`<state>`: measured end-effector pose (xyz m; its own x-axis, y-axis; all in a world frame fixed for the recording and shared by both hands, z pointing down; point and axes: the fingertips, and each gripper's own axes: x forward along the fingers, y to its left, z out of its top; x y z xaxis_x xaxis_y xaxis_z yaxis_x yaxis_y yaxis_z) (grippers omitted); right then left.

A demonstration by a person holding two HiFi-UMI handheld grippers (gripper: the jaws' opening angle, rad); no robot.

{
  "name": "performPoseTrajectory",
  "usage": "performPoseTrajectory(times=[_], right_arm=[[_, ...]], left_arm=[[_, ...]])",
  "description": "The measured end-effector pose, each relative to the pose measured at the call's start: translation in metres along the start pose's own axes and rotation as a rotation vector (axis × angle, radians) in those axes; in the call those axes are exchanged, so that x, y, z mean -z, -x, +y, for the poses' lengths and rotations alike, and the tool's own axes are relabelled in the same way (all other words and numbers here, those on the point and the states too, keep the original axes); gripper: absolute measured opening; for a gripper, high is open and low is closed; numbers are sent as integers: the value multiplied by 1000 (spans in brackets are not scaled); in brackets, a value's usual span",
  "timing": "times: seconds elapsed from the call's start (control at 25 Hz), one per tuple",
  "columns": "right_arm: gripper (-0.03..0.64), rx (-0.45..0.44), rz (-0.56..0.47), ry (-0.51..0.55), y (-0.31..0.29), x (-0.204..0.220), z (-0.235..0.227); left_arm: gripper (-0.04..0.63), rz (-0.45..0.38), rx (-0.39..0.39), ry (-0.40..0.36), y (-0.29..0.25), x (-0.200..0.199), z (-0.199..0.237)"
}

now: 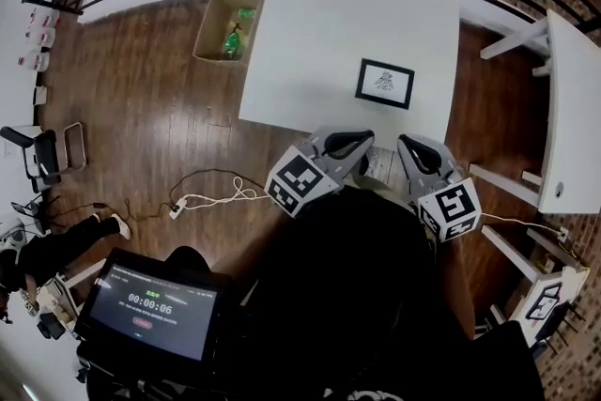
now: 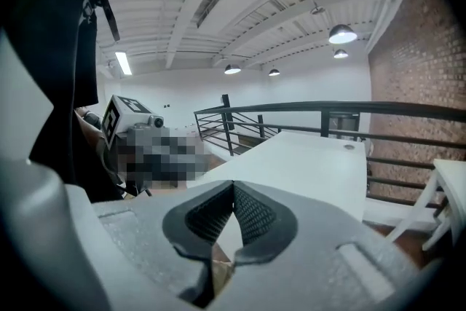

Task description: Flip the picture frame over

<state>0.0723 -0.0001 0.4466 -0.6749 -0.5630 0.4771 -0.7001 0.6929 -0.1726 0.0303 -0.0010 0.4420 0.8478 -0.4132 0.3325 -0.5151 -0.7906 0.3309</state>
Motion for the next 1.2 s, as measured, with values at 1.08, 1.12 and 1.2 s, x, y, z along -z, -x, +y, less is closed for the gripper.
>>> performPoseTrajectory(times=[1.08, 1.12, 1.2], right_arm=[[69, 45, 376, -214, -61, 118, -89], [77, 44, 392, -217, -61, 121, -91], [91, 43, 425, -217, -69, 127, -96]], left_arm=[[110, 485, 9, 73, -72, 121, 95], [115, 494, 13, 73, -74, 123, 96], [121, 513, 22, 75, -77, 128, 105]])
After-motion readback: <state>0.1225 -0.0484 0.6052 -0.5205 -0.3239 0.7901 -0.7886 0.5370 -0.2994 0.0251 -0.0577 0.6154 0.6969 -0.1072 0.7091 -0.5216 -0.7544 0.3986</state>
